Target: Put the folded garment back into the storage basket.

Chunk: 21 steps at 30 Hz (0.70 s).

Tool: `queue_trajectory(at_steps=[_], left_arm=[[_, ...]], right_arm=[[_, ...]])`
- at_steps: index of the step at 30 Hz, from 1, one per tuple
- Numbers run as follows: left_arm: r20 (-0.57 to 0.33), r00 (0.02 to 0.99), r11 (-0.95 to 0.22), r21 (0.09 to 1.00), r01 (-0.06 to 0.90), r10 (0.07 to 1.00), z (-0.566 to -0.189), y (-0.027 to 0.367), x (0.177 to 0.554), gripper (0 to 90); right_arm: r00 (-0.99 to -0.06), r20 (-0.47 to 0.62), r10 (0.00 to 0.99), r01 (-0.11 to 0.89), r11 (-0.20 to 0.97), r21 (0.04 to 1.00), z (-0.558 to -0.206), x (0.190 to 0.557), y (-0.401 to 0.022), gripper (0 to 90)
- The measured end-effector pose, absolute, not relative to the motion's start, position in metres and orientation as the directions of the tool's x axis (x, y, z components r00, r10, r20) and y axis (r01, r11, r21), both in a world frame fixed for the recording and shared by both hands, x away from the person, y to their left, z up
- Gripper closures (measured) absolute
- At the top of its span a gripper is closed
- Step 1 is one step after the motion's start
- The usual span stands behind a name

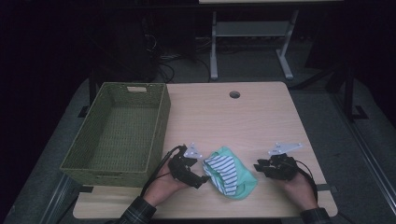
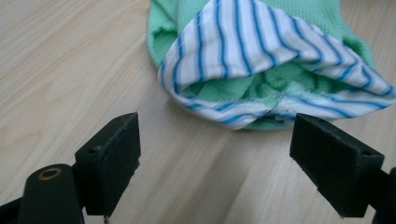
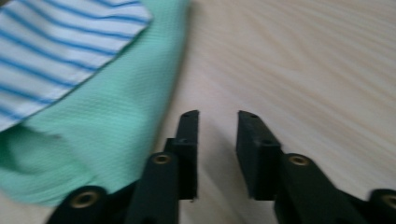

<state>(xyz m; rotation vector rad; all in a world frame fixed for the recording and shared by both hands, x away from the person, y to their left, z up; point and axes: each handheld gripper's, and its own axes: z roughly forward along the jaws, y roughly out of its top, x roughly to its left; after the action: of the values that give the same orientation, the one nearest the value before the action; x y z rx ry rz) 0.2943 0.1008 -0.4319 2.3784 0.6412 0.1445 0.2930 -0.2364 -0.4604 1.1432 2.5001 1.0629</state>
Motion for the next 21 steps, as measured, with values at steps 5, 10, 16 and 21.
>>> queue_trajectory(at_steps=[5, 10, 16, 21], left_arm=[[-0.059, 0.885, -0.664, 0.639, 0.390, 0.463, -0.426, 0.095, 0.295, 15.7], [-0.063, 0.893, -0.657, 0.654, 0.375, 0.446, -0.419, 0.087, 0.297, 15.7], [-0.062, 0.909, -0.680, 0.643, 0.352, 0.412, -0.420, 0.070, 0.295, 15.7], [-0.056, 0.920, -0.709, 0.619, 0.337, 0.389, -0.428, 0.057, 0.292, 15.6]], right_arm=[[-0.624, 0.068, 0.779, 0.591, 0.413, 0.693, -0.464, 0.302, -0.247, 47.7], [-0.570, 0.041, 0.821, 0.611, 0.390, 0.689, -0.469, 0.308, -0.253, 33.5], [-0.527, 0.010, 0.850, 0.621, 0.378, 0.687, -0.473, 0.311, -0.257, 22.7], [-0.500, 0.008, 0.866, 0.635, 0.360, 0.683, -0.475, 0.313, -0.259, 18.0]])
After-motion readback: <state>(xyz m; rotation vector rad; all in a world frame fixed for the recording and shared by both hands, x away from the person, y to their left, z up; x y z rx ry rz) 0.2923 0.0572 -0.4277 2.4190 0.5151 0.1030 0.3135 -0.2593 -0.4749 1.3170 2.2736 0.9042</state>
